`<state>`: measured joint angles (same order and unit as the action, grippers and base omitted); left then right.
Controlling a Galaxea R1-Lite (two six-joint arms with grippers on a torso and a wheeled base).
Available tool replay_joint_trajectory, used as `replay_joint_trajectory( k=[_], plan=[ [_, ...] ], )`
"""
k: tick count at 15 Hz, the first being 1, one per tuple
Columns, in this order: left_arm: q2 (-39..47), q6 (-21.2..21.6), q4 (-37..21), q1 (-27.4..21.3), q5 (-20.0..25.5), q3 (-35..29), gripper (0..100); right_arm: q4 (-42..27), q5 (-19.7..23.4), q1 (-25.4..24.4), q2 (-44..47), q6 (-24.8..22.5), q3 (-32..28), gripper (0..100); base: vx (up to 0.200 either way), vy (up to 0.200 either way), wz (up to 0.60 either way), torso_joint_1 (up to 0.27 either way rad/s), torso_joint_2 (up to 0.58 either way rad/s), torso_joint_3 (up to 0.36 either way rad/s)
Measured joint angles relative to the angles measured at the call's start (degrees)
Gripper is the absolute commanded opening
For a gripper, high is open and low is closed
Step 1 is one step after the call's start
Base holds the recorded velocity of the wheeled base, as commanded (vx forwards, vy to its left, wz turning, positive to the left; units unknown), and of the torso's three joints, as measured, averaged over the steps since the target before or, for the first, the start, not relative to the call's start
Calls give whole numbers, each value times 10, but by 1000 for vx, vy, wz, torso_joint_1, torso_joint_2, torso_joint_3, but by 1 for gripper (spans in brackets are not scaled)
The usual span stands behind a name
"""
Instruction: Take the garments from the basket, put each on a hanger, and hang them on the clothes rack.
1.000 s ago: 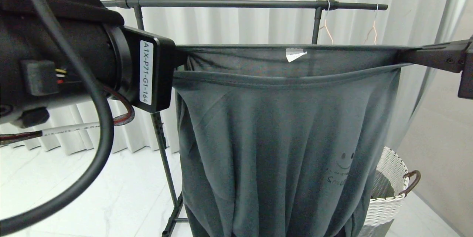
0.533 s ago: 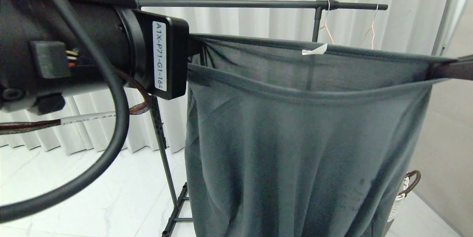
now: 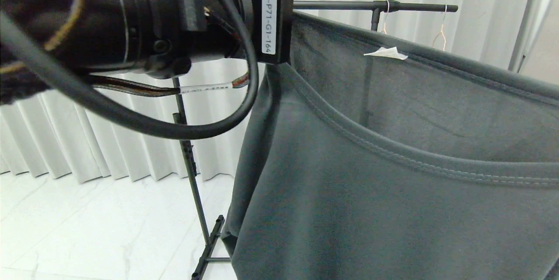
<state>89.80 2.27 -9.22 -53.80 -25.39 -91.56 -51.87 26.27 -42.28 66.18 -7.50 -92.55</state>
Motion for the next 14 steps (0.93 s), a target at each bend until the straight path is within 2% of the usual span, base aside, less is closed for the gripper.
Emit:
replay_joint_trajectory(
  k=[2, 5, 9, 14],
  plan=[
    [14, 0, -1, 1, 8, -6, 0, 12, -7, -11, -3, 2, 4, 0, 0, 0, 0, 0, 0, 0],
    [23, 0, -15, 0, 11, -3, 0, 15, -85, -14, -13, 3, 8, 0, 0, 0, 0, 0, 0, 0],
    [26, 0, -15, 5, 45, 0, 0, 28, -128, -15, -22, 6, 27, 0, 0, 0, 0, 0, 0, 0],
    [22, -1, -31, 25, 86, 4, 0, 106, -251, -11, -22, 17, 78, 0, 0, 0, 0, 0, 0, 0]
  ],
)
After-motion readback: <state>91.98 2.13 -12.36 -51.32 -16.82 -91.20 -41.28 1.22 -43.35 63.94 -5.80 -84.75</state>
